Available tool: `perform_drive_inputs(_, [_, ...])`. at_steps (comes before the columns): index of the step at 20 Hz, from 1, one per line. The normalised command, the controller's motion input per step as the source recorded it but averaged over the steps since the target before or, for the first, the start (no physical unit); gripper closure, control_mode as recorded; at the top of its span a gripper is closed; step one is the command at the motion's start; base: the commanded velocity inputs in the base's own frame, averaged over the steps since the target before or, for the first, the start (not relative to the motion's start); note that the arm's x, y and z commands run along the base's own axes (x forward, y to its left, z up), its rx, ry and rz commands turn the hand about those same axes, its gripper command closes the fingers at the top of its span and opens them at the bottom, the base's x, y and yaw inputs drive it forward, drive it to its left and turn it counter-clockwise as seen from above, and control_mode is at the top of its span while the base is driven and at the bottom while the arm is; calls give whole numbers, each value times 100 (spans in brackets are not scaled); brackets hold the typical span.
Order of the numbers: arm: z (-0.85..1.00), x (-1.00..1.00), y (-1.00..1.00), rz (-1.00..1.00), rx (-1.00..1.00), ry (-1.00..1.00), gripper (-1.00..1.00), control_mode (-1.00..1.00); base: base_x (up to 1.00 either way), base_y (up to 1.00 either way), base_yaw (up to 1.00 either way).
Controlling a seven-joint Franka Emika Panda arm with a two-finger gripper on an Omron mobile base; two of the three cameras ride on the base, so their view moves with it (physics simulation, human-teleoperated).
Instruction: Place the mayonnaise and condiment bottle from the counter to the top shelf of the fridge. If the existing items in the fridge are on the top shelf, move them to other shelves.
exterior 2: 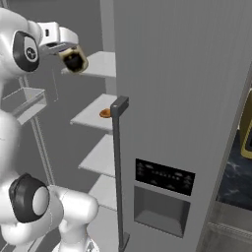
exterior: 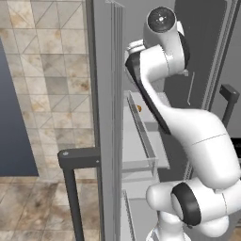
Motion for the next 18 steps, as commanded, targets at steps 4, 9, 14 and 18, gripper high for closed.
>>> perform_drive_inputs(4, [0,99,-24,0,-4,0,100,-100,0,0,0])
perform_drive_inputs(9, [-3,91,-35,0,0,5,100,-100,0,0,0])
perform_drive_inputs(14, [-4,83,-33,0,0,8,100,-100,0,0,0])
perform_drive_inputs(18, [-30,65,-22,1,0,7,100,-100,0,0,0])
